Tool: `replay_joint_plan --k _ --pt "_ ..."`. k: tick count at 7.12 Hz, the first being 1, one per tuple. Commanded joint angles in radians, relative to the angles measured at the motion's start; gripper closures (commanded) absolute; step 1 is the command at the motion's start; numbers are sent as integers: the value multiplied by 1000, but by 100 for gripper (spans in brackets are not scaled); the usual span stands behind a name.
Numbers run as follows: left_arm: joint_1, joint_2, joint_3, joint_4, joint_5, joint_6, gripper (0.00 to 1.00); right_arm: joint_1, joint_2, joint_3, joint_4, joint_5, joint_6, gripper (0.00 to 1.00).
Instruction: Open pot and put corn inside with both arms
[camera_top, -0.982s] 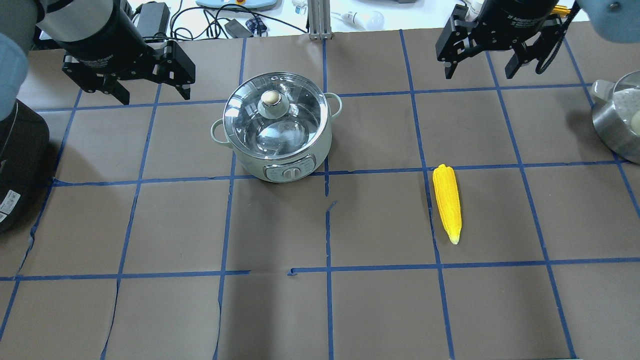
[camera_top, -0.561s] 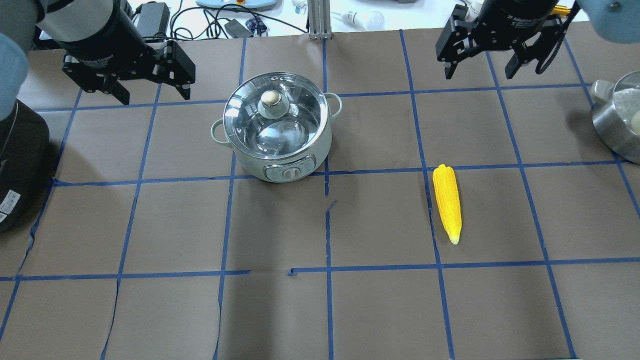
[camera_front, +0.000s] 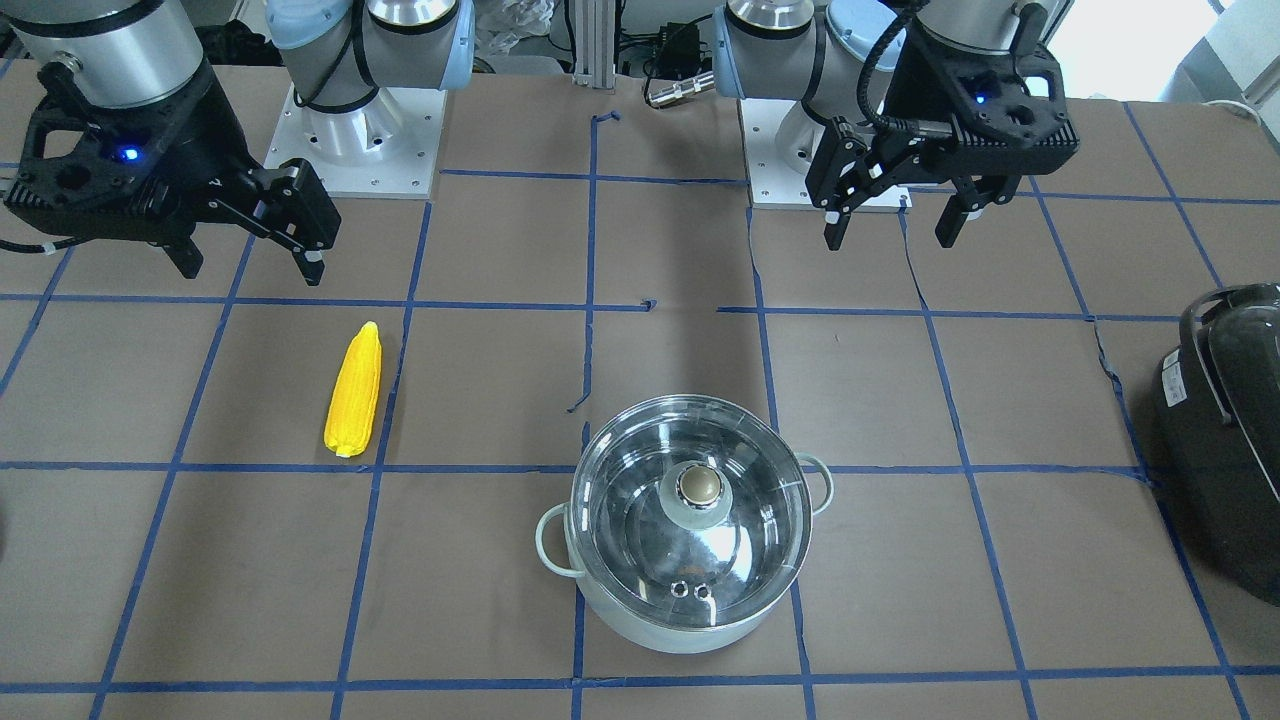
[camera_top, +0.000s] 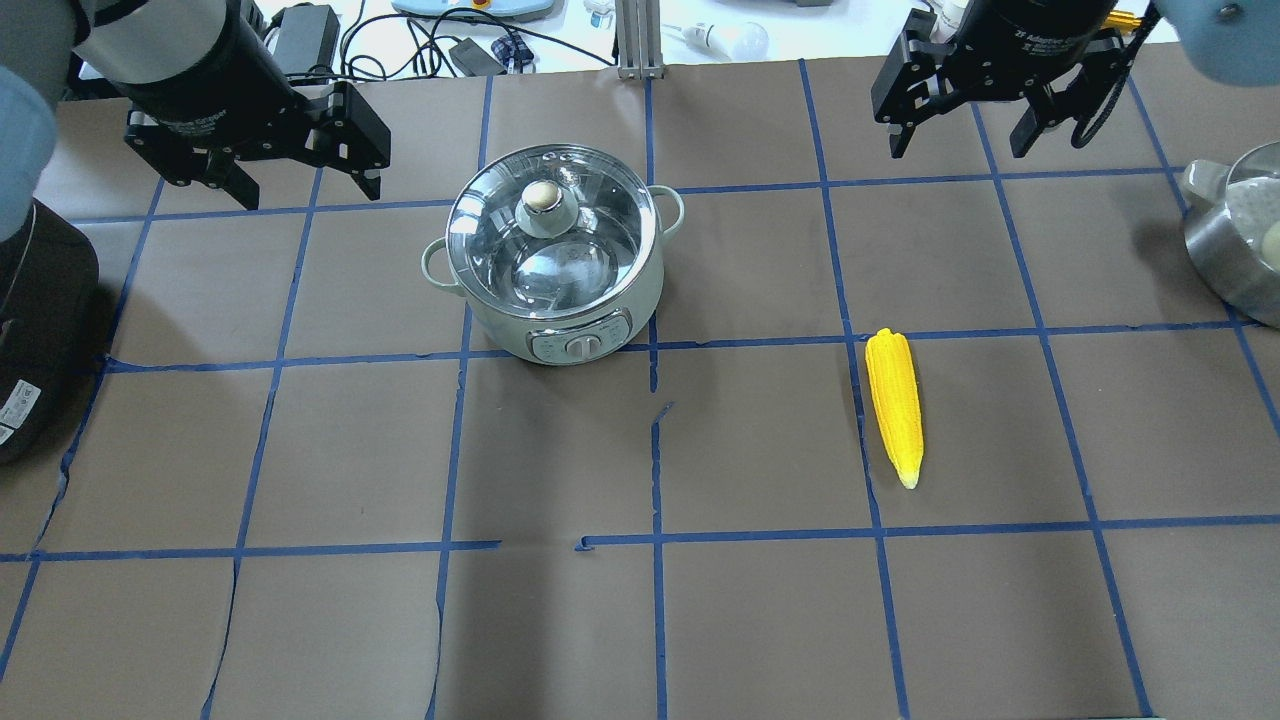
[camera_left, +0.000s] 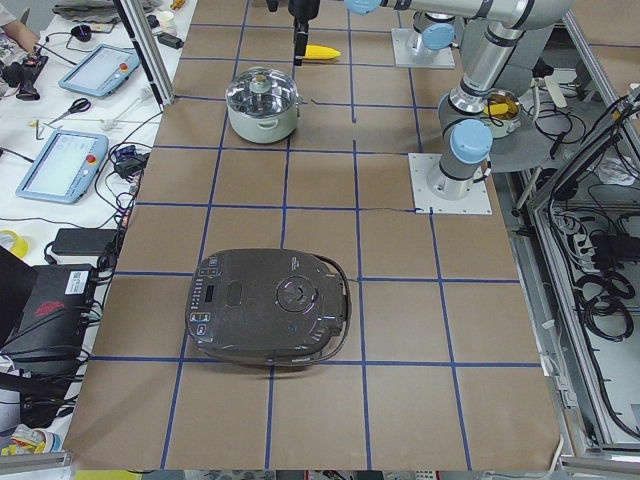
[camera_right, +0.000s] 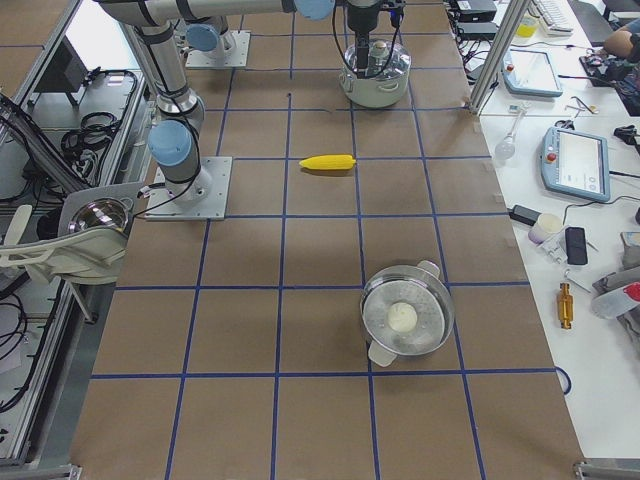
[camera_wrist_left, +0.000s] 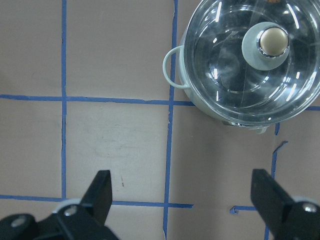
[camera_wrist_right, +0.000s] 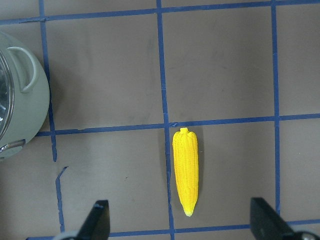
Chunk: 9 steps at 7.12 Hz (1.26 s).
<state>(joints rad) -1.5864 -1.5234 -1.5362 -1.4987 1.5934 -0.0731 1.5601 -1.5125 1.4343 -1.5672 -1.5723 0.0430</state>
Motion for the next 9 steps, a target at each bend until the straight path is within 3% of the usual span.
replay_joint_plan --k 1,6,9 --pt "-6 -18 5 -2 9 -10 0 0 0 0 -1 0 0 0" --pt "-7 -79 16 63 2 -2 0 0 0 0 -1 0 0 0" --pt "-56 -225 28 246 -3 -98 0 -9 3 0 12 0 11 0"
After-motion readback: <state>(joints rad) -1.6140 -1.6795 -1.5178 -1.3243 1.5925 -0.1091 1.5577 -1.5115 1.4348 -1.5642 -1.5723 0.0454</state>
